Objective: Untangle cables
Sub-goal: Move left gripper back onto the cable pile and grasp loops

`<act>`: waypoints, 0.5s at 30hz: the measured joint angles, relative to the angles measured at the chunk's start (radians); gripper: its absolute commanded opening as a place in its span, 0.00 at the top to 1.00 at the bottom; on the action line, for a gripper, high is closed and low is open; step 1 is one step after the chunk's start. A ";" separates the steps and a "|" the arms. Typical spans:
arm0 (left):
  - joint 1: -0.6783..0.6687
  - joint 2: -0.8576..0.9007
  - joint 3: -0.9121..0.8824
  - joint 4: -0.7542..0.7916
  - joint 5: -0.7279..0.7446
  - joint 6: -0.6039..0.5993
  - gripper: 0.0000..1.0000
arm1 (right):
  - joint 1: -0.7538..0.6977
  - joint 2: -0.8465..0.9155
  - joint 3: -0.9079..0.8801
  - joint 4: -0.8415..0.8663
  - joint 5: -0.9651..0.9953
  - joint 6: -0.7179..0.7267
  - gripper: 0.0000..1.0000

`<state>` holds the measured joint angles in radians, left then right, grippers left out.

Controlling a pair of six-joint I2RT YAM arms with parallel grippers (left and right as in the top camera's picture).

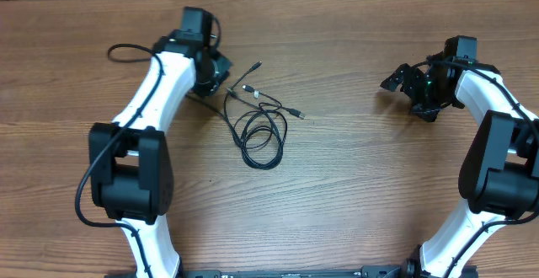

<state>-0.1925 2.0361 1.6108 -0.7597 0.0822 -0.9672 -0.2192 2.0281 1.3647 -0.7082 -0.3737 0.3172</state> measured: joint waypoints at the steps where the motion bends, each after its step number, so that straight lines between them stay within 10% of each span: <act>1: -0.019 0.000 0.000 0.013 0.000 0.044 0.82 | 0.000 0.000 0.000 0.000 0.000 0.000 0.00; 15: -0.145 0.000 0.002 -0.240 0.114 0.645 0.70 | 0.000 0.000 0.000 0.000 0.000 0.000 0.00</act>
<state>-0.3378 2.0361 1.6131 -0.9993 0.1967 -0.3218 -0.2192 2.0281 1.3647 -0.7082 -0.3737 0.3176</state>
